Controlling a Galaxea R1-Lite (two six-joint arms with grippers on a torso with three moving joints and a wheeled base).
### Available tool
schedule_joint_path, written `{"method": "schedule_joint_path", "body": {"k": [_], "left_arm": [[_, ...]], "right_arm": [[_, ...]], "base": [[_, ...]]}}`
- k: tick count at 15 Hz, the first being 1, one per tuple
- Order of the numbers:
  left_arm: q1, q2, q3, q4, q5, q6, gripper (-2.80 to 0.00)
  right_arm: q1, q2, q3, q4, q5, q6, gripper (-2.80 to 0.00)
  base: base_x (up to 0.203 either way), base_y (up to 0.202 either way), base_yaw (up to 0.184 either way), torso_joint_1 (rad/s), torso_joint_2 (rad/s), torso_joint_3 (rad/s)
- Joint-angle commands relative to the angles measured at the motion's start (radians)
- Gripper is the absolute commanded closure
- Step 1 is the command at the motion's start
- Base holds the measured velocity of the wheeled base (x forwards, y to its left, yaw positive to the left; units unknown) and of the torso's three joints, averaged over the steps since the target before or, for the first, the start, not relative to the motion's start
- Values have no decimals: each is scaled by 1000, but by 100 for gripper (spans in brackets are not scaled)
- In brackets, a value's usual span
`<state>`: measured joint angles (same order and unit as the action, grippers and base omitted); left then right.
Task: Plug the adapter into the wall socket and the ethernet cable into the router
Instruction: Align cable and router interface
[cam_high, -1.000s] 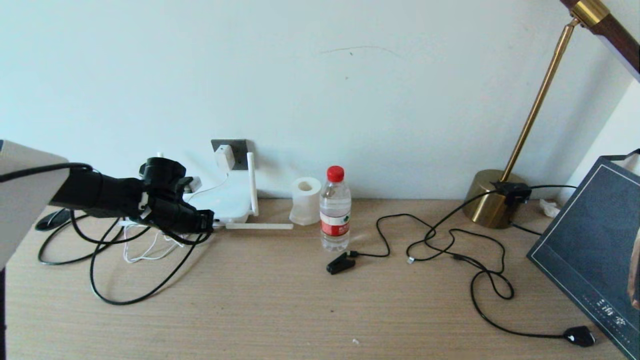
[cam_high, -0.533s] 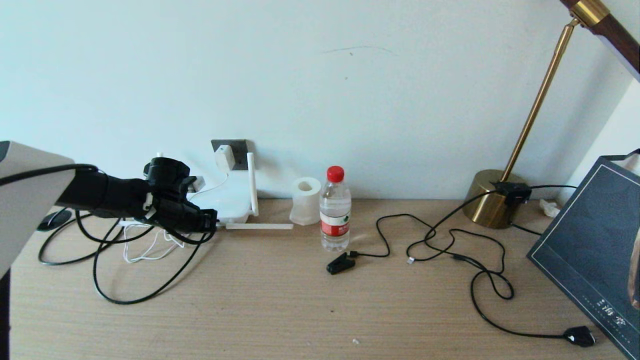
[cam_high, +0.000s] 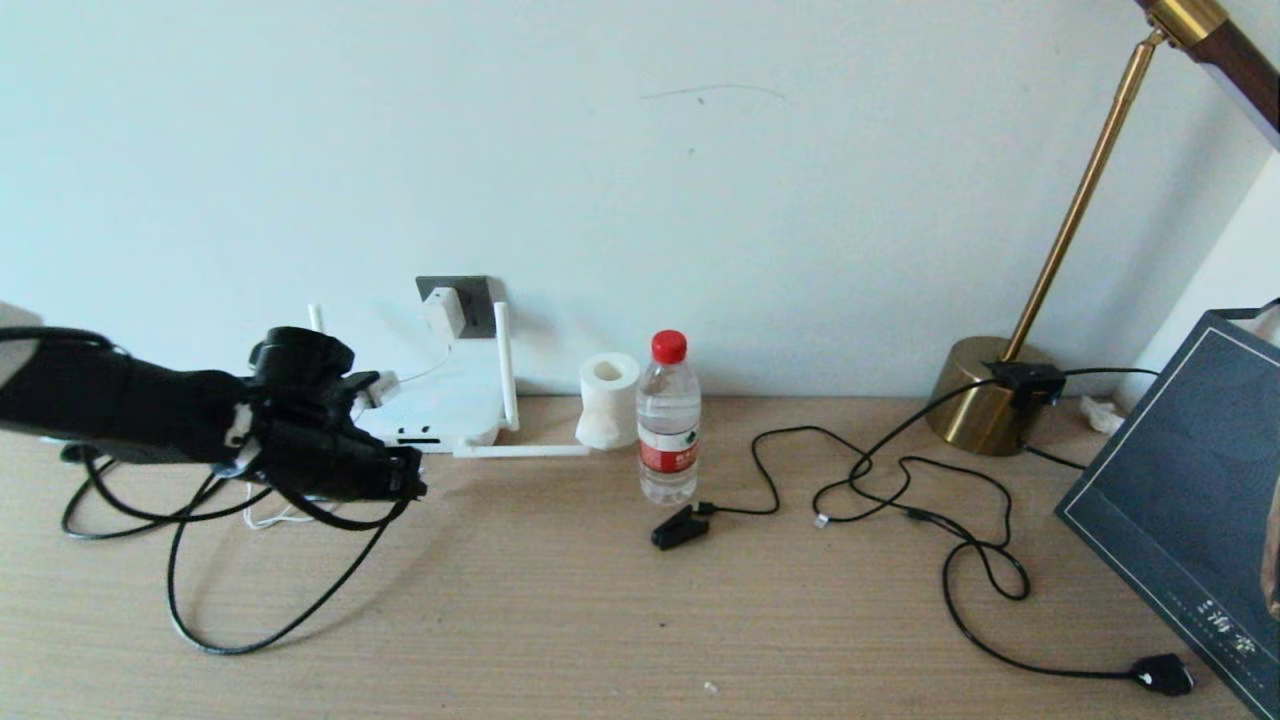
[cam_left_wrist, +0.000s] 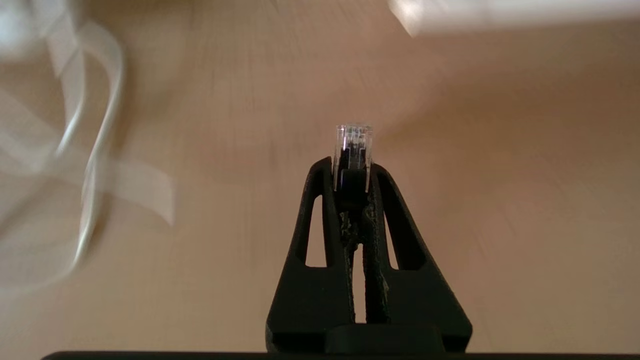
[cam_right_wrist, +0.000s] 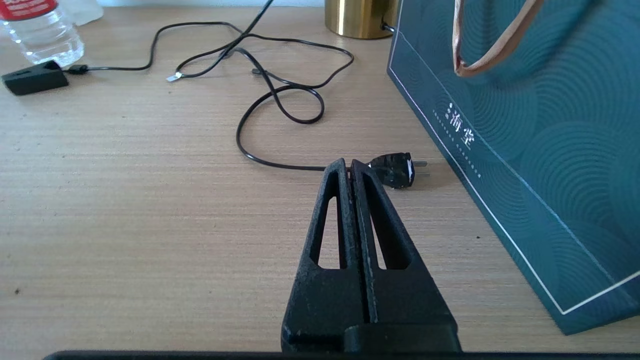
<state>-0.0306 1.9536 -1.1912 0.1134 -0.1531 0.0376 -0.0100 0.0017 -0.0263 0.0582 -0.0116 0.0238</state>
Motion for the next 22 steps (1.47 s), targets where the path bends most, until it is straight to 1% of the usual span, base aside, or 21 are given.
{"method": "schedule_joint_path", "body": {"k": [1, 2, 3, 4, 5, 6, 7, 8, 10, 11, 13, 14, 15, 16, 17, 19, 20, 22], "left_arm": [[-2, -271, 133, 2, -23, 27, 0], [-2, -354, 176, 2, -34, 45, 0], [-4, -435, 211, 1, -44, 64, 0], [-10, -510, 228, -2, -65, 86, 0], [-26, -572, 221, -17, -104, 124, 0], [-68, -606, 197, -45, -128, 174, 0], [-130, -615, 170, -78, -135, 228, 0], [-215, -615, 148, -108, -111, 276, 0], [-393, -614, 125, -146, -11, 356, 0], [-496, -610, 118, -157, 46, 390, 0], [-659, -583, 111, -193, 158, 458, 0], [-724, -555, 112, -240, 220, 503, 0], [-766, -527, 116, -312, 259, 549, 0], [-794, -510, 127, -373, 274, 610, 0], [-806, -504, 143, -421, 277, 680, 0], [-820, -492, 191, -528, 277, 795, 0], [-823, -490, 220, -567, 276, 829, 0], [-825, -500, 270, -617, 271, 869, 0]], "right_arm": [[1, 0, 0, 0, -1, -3, 0], [1, 0, -2, 1, -2, -9, 0], [1, 3, -36, 4, 0, 1, 0], [1, 24, -110, 12, 2, 24, 0], [1, 77, -215, 29, 10, 46, 0], [1, 153, -291, 47, 25, 60, 0], [1, 255, -373, 70, 47, 73, 0], [1, 377, -457, 97, 79, 82, 0], [1, 601, -614, 146, 162, 111, 0], [4, 716, -704, 175, 223, 141, 0], [21, 880, -866, 236, 354, 195, 0], [52, 941, -941, 270, 410, 217, 0], [113, 976, -985, 298, 436, 242, 0], [190, 1011, -1032, 323, 453, 288, 0], [265, 1049, -1070, 337, 461, 339, 0], [371, 1132, -1127, 351, 468, 438, 0], [422, 1163, -1149, 353, 469, 493, 0], [522, 1228, -1205, 354, 471, 612, 0]], "base": [[0, 0, 0, 0, 0, 0], [0, 0, 0, 0, 0, 0], [0, 0, 0, 0, 0, 0], [0, 0, 0, 0, 0, 0], [0, 0, 0, 0, 0, 0], [0, 0, 0, 0, 0, 0], [0, 0, 0, 0, 0, 0], [0, 0, 0, 0, 0, 0], [0, 0, 0, 0, 0, 0], [0, 0, 0, 0, 0, 0], [0, 0, 0, 0, 0, 0], [0, 0, 0, 0, 0, 0], [0, 0, 0, 0, 0, 0], [0, 0, 0, 0, 0, 0], [0, 0, 0, 0, 0, 0], [0, 0, 0, 0, 0, 0], [0, 0, 0, 0, 0, 0], [0, 0, 0, 0, 0, 0]]}}
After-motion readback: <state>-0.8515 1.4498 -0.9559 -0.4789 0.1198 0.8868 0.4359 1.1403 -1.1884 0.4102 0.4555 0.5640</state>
